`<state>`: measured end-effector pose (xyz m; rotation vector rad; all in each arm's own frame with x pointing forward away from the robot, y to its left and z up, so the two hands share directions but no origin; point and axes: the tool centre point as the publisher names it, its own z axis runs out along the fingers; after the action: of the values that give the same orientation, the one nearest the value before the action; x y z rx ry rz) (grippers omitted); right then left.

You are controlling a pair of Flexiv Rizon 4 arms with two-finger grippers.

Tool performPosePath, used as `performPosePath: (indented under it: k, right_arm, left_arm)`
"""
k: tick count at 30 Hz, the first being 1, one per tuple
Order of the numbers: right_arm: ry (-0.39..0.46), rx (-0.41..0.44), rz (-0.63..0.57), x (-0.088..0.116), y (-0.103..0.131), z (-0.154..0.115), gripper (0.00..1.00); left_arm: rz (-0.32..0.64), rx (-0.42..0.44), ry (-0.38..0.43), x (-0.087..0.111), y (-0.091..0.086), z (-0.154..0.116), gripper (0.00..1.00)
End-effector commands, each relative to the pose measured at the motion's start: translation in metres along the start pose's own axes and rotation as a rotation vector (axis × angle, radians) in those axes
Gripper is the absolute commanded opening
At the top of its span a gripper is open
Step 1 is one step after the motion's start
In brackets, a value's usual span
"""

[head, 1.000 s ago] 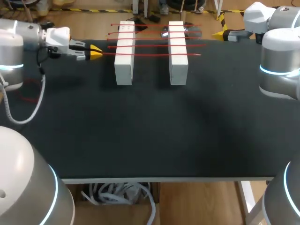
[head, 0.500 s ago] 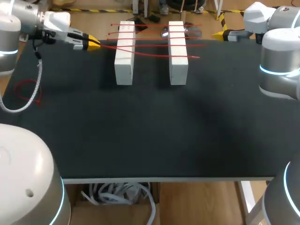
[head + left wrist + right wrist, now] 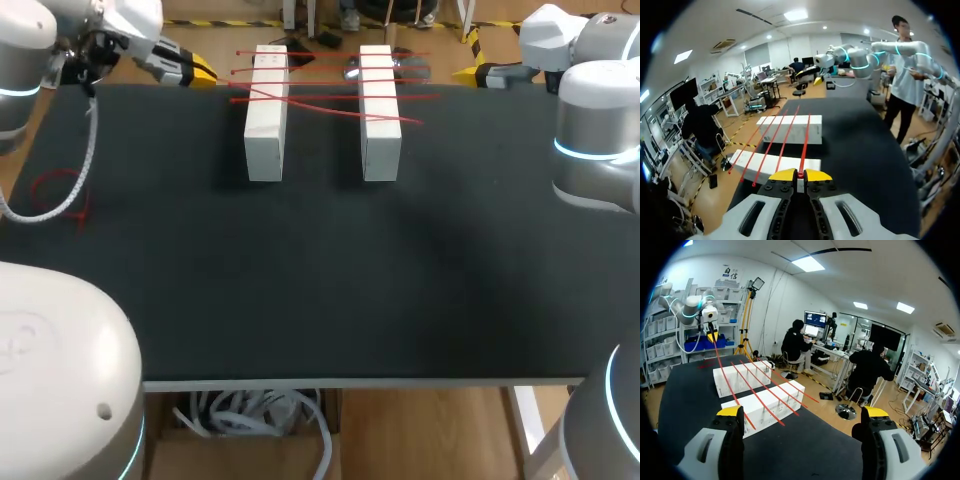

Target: Grab the tape and strap the tape.

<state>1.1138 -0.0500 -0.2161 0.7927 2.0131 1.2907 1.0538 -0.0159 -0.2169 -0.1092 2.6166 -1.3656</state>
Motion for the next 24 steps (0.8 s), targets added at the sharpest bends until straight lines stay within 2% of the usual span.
performPosePath:
  k: [1,7,11,24]
  right_arm:
    - [0.000,0.000,0.000,0.000,0.000,0.000,1.00]
    - [0.000,0.000,0.000,0.000,0.000,0.000,1.00]
    - [0.000,0.000,0.000,0.000,0.000,0.000,1.00]
    - [0.000,0.000,0.000,0.000,0.000,0.000,1.00]
  left_arm:
    - [0.002,-0.177,-0.014,0.007,-0.014,-0.006,0.00]
    - [-0.006,-0.229,-0.019,0.010,-0.024,-0.014,0.00]
    - [0.007,-0.259,0.006,0.014,-0.032,-0.016,0.00]
    - [0.025,-0.293,0.030,0.019,-0.037,-0.017,0.00]
